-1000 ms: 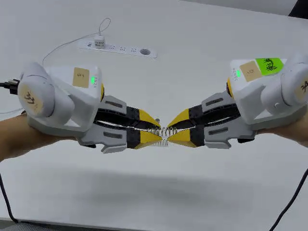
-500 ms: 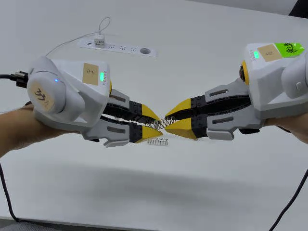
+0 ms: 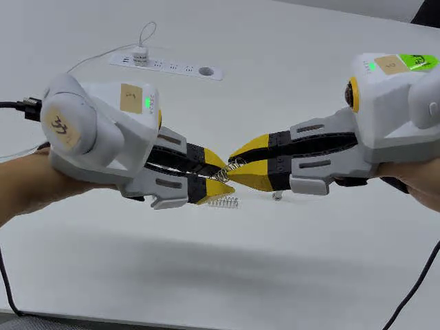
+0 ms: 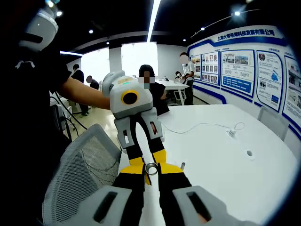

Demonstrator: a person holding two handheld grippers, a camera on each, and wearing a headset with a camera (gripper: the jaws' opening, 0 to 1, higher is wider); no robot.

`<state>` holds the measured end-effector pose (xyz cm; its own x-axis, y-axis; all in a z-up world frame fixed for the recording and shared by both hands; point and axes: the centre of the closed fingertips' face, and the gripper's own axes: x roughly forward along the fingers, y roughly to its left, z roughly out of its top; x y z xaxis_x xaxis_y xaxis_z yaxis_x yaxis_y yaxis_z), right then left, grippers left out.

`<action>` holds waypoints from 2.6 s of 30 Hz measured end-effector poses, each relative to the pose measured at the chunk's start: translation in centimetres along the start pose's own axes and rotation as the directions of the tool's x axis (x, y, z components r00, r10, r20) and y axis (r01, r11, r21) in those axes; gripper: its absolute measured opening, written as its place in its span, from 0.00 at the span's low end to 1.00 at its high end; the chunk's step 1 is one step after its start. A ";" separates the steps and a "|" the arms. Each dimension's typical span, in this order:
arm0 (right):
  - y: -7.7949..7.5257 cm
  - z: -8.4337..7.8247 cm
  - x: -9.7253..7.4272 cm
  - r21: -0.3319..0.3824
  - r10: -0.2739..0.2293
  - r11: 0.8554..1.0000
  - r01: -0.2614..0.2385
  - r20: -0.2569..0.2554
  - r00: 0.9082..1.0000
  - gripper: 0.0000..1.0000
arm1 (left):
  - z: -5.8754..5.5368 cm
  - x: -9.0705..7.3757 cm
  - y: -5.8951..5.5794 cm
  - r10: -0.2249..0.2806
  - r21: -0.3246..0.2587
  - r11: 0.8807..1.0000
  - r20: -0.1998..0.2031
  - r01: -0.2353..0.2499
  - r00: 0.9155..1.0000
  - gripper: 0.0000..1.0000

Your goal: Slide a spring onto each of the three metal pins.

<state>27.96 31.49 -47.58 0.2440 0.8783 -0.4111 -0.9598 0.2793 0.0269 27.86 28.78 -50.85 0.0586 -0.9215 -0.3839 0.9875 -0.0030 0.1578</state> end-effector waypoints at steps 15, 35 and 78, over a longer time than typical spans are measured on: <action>0.2 0.7 0.5 0.006 -0.030 1.000 0.030 -0.005 1.000 0.10 | 0.2 0.1 -0.2 0.007 -0.040 0.999 0.015 -0.006 1.000 0.10; -2.3 0.6 -0.9 0.005 -0.146 0.989 0.147 -0.025 0.989 0.10 | -1.5 -2.4 2.5 0.176 -0.131 0.976 0.006 -0.174 0.984 0.52; -12.6 -12.5 -5.9 0.184 -0.427 0.853 0.488 -0.294 0.855 0.10 | -5.9 -7.1 5.7 0.298 -0.265 0.913 -0.081 -0.309 0.951 0.95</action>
<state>36.90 17.92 -56.83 0.5775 0.5183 -0.6307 -0.6739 0.7388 -0.0099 33.97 37.57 -52.55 0.3616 -0.8459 -0.3921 0.9228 0.3846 0.0214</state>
